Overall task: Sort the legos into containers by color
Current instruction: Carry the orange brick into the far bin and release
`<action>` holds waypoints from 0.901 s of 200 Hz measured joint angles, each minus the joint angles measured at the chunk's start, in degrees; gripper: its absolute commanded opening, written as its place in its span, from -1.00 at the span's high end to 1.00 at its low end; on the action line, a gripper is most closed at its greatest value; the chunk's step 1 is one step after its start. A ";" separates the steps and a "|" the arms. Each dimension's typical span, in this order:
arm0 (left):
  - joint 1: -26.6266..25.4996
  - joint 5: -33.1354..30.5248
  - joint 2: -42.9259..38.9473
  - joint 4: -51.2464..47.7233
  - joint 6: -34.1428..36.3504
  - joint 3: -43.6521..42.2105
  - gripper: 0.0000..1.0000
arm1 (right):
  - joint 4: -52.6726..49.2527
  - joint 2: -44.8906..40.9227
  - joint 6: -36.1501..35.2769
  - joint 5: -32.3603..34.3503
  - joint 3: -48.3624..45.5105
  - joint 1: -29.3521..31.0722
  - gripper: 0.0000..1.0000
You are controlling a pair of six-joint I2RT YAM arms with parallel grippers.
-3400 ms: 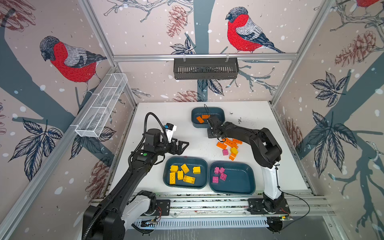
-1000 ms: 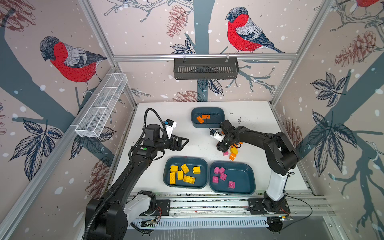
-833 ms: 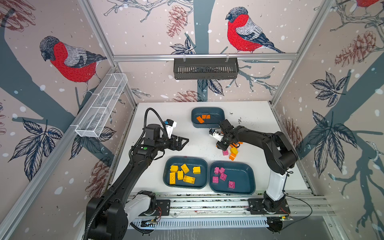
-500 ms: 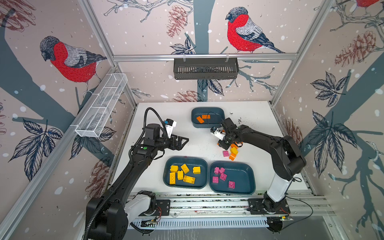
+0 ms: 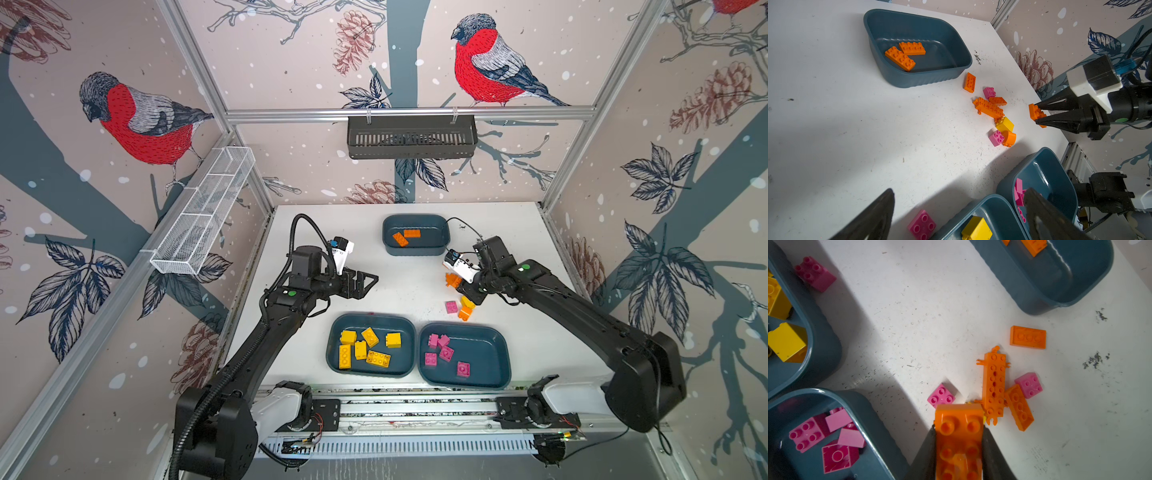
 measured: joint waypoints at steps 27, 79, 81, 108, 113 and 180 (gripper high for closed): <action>0.00 0.81 0.24 0.96 0.00 0.50 -0.92 | 3.85 4.57 -1.40 0.07 3.63 -1.55 0.61; 0.00 1.70 -0.85 3.74 -2.56 -0.61 -0.92 | 11.54 22.67 -2.89 -2.40 19.76 -4.24 0.62; 0.00 1.70 -0.90 3.91 -2.71 -0.68 -0.93 | 11.69 23.63 -2.89 -2.62 20.61 -4.37 0.62; 0.00 1.68 -1.14 5.60 -3.21 -1.01 -0.92 | 12.81 35.15 -2.69 -3.98 31.43 -5.73 0.60; 0.00 1.64 -1.20 5.73 -3.69 -1.01 -0.92 | 12.74 37.29 -2.62 -3.72 33.66 -5.86 0.60; 0.00 1.53 -1.29 6.99 -4.50 -1.66 -0.92 | 10.16 59.93 0.55 -1.70 58.97 -6.86 -0.09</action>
